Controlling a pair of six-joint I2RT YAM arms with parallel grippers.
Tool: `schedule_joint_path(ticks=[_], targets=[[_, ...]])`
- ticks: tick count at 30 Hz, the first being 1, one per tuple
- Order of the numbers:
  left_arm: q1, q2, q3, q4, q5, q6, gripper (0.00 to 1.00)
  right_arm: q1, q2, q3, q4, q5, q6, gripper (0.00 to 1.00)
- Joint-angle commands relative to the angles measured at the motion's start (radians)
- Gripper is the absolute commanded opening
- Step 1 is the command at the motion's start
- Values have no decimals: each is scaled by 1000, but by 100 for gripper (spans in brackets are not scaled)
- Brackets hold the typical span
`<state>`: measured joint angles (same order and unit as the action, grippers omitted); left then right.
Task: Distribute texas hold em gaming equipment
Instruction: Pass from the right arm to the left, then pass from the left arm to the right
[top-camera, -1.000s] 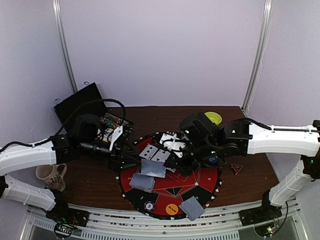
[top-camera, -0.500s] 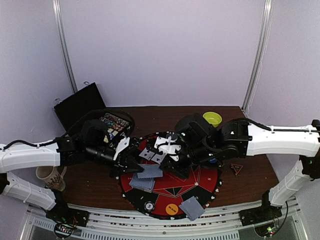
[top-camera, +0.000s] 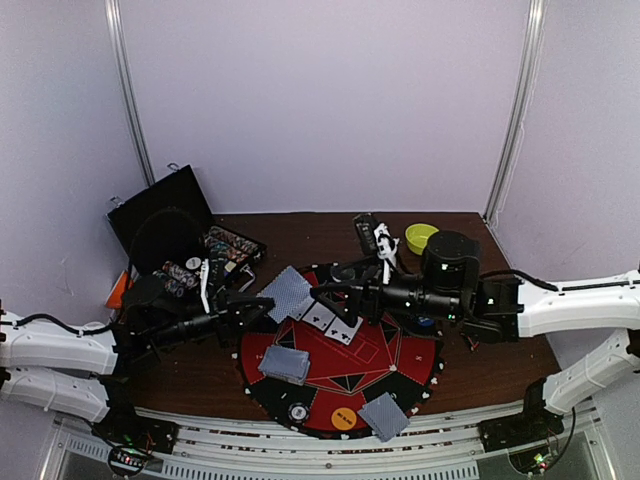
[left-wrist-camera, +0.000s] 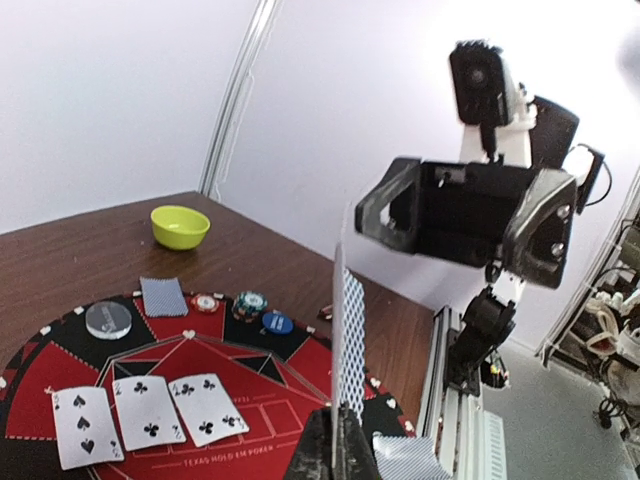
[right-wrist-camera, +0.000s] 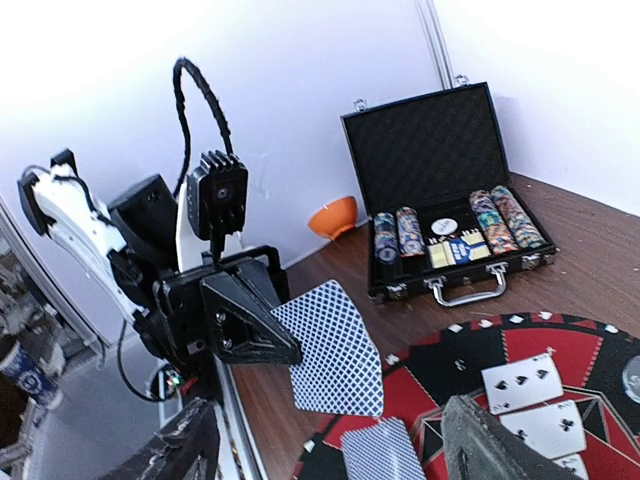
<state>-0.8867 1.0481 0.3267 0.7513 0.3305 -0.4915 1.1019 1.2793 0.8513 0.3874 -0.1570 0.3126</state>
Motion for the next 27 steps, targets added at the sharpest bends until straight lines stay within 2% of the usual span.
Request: schedule_joint_path(ticks=[1, 6, 9, 14, 16, 20, 22, 23, 24, 25, 26, 27], targets=[[-20, 9, -16, 324, -67, -112, 0, 3, 75, 32, 245, -16, 165, 79], [-27, 18, -22, 361, -45, -117, 0, 1, 116, 47, 226, 24, 187, 80], [-30, 26, -17, 343, -41, -117, 0, 2, 132, 56, 256, -19, 191, 66], [-35, 42, 2, 322, -32, -106, 0, 2, 185, 106, 268, -108, 200, 60], [-36, 42, 7, 317, -29, -99, 0, 1, 192, 104, 273, -98, 206, 47], [-35, 38, 13, 290, -15, -94, 0, -8, 187, 107, 247, -74, 209, 2], [-35, 36, 18, 246, -17, -86, 0, -14, 170, 104, 213, -44, 209, 0], [-35, 33, 22, 210, -32, -87, 10, -28, 160, 108, 155, -22, 210, 0], [-35, 32, 30, 157, -57, -88, 26, -37, 148, 112, 121, -6, 211, 0], [-35, 27, 42, 98, -97, -87, 52, -71, 137, 121, 53, 5, 215, 0], [-35, 19, 56, 15, -141, -79, 72, -104, 127, 129, -54, 3, 220, 0], [-35, 11, 76, -77, -206, -64, 78, -144, 121, 137, -135, -17, 224, 0]])
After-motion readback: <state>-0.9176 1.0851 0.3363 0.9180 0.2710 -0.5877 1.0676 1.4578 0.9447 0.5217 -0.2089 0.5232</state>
